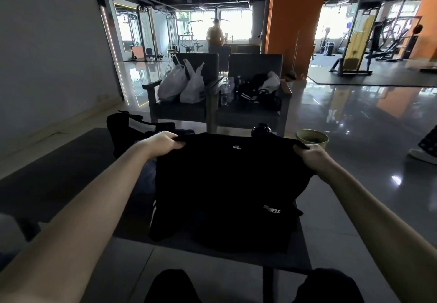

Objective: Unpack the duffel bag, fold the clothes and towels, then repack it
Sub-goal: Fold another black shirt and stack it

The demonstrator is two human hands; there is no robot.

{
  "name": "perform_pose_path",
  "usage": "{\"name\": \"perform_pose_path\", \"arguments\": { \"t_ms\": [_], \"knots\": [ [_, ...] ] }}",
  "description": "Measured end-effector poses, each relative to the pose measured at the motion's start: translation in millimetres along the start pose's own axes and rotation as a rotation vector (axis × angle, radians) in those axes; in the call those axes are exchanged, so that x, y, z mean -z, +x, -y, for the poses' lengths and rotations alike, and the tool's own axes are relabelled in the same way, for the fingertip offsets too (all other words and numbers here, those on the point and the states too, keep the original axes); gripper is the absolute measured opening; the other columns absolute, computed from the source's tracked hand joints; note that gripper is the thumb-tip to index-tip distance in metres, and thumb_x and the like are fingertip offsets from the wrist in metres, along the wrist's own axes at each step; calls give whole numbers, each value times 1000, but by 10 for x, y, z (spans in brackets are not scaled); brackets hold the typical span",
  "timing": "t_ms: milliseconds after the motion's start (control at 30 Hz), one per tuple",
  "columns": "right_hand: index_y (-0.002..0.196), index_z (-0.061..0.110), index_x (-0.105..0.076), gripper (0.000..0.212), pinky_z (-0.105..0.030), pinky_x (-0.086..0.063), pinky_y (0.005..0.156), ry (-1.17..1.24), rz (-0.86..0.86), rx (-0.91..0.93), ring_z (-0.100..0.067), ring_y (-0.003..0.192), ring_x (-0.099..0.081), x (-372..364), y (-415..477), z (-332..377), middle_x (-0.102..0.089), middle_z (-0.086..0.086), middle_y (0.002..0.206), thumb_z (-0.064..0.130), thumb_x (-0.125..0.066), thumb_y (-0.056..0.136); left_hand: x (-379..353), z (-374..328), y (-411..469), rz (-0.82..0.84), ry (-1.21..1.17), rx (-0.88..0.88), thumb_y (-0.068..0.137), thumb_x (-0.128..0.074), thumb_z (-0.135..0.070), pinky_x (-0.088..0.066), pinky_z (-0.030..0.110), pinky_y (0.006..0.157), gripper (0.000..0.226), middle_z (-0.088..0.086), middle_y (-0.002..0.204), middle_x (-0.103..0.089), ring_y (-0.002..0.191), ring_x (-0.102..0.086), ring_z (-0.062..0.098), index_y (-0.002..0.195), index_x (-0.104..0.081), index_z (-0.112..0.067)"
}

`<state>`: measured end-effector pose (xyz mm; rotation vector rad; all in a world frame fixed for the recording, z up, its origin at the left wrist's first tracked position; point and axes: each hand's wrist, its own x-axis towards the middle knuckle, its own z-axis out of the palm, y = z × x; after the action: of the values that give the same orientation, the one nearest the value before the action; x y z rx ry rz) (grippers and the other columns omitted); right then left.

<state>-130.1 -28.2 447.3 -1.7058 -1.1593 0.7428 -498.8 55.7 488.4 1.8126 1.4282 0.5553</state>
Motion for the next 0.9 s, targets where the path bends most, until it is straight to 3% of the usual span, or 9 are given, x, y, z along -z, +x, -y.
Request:
{"name": "perform_pose_path", "arguments": {
  "t_ms": [100,233,333,433,500,600,700,800,900],
  "knots": [
    [87,3,-58,23,-15,-35,32,-2,298,-176,-8,32,-51,155,-122,141,-56,3,42,22,-51,98,19,-41,-77,54,-255,70,97,-51,-15,-52,24,64,16,7,78,-66,60,-64,13,90,-65,-9],
    [105,2,-62,29,-25,-52,48,-199,552,-336,-17,57,-65,408,-164,267,-69,-10,78,28,-60,92,144,-251,-244,208,-167,196,93,-57,-31,-50,24,51,25,7,70,-63,53,-60,15,92,-65,-6],
    [106,3,-65,27,-26,-56,58,-248,621,-364,-19,67,-66,566,-191,420,-69,-13,90,25,-62,90,326,-389,-283,286,-98,310,83,-67,-38,-52,27,57,34,10,78,-65,59,-62,19,97,-67,-7],
    [109,2,-65,29,-29,-53,64,-300,556,-350,-20,67,-64,582,-152,497,-68,-14,93,23,-63,90,396,-464,-235,324,69,317,82,-70,-35,-52,29,65,37,11,85,-68,65,-65,20,103,-70,-4],
    [104,0,-66,26,-28,-54,64,-340,439,-308,-18,61,-65,496,-93,464,-70,-11,83,23,-62,91,328,-462,-190,231,211,259,86,-67,-27,-53,29,69,23,9,84,-70,67,-66,20,94,-71,-6],
    [91,2,-66,26,-35,-54,76,-344,230,-209,-23,68,-65,294,23,347,-69,-10,80,27,-67,87,154,-355,-48,87,346,189,84,-68,-20,-50,30,75,11,9,85,-68,74,-63,22,83,-69,-9],
    [76,4,-64,19,-27,-47,60,-271,87,-170,-20,59,-57,85,96,206,-62,-8,69,19,-62,88,-24,-217,109,-70,359,171,80,-72,-18,-47,27,76,10,9,87,-65,81,-62,22,84,-67,-10],
    [65,9,-63,18,-31,-46,65,-193,5,-172,-24,65,-57,-53,217,46,-59,-9,66,15,-58,82,-135,-113,276,-223,412,176,80,-72,-16,-46,26,80,19,7,97,-62,95,-59,22,97,-66,-12],
    [47,16,-46,32,-31,-36,62,-148,-60,-134,-23,62,-48,-140,422,-85,-48,-4,55,11,-52,78,-194,17,501,-332,451,179,83,-60,-7,-50,31,86,23,9,109,-62,102,-60,26,104,-65,-13]
  ]
}}
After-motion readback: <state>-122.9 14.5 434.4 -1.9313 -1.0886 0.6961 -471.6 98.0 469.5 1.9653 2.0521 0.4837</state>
